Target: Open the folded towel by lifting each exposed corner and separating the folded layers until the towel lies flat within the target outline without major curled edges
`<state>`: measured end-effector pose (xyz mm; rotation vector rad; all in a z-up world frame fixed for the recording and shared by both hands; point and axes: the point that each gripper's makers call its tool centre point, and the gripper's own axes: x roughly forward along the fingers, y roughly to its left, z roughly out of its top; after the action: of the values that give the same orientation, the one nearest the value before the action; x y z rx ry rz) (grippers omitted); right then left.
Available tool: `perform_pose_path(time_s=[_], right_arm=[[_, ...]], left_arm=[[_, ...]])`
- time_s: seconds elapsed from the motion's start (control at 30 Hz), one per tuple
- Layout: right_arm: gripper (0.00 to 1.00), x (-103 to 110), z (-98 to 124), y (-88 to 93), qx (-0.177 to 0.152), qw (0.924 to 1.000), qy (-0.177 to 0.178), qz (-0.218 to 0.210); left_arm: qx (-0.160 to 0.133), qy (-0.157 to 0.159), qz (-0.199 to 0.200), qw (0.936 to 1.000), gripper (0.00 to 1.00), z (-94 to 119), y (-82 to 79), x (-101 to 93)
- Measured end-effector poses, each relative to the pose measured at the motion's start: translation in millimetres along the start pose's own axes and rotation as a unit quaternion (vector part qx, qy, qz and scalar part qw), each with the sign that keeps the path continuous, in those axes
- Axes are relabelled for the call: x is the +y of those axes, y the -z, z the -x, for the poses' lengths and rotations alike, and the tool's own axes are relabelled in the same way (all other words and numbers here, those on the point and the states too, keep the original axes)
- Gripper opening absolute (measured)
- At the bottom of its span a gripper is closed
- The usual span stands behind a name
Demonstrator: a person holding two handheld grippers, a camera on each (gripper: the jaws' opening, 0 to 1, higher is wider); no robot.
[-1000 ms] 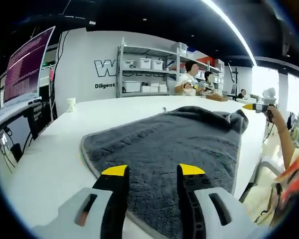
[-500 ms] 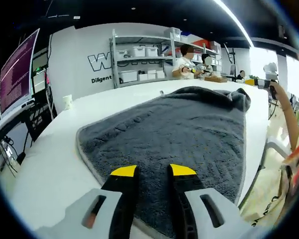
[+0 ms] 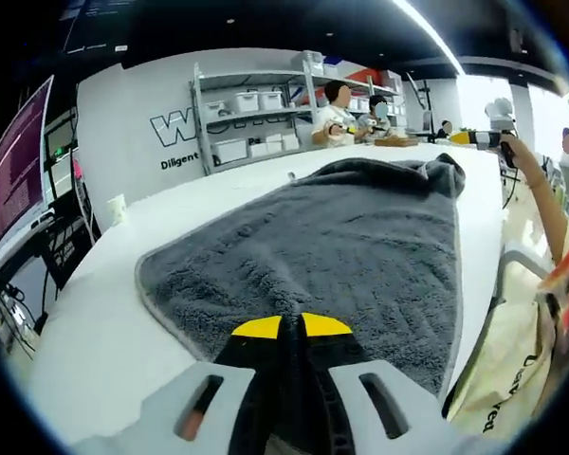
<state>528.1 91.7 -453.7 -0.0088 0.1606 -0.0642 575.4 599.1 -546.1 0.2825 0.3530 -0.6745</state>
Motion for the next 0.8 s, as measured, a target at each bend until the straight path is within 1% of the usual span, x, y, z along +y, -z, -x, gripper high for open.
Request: perform_pose_path(time_s=[0.07,0.17,0.3,0.5,0.63,0.73,0.8], right_arm=[[0.94,-0.1,0.1,-0.1,0.0,1.0,0.0,0.001],[0.94,1.2,0.3,-0.1,0.0,1.0,-0.002,0.001],[0.93,1.5,0.6,-0.8,-0.002,1.0,-0.003,0.001],[0.93,3.6,0.8,1.5,0.003,0.9999,-0.006,0.008],[0.92,5.0,0.9,1.1,0.003,0.9999,-0.008,0.008],[0.92,5.6,1.2,-0.1,0.001,0.9999,-0.008,0.008],[0.92,6.6,1.4,-0.4,0.001,0.9999,-0.009,0.009]], left_arm=[[-0.001,0.005,0.004,1.0,0.04,0.1,0.4,0.8],[0.003,0.016,-0.003,0.9999,0.03,-0.3,0.6,0.3],[0.012,0.016,-0.013,0.9997,0.03,-1.4,0.7,2.2],[0.021,0.008,-0.021,0.9995,0.03,-4.3,1.6,15.3],[0.033,0.009,-0.03,0.999,0.03,-6.5,2.6,27.2],[0.038,0.009,-0.035,0.9986,0.03,-7.6,2.7,32.0],[0.042,0.006,-0.039,0.9983,0.03,-10.1,3.1,41.4]])
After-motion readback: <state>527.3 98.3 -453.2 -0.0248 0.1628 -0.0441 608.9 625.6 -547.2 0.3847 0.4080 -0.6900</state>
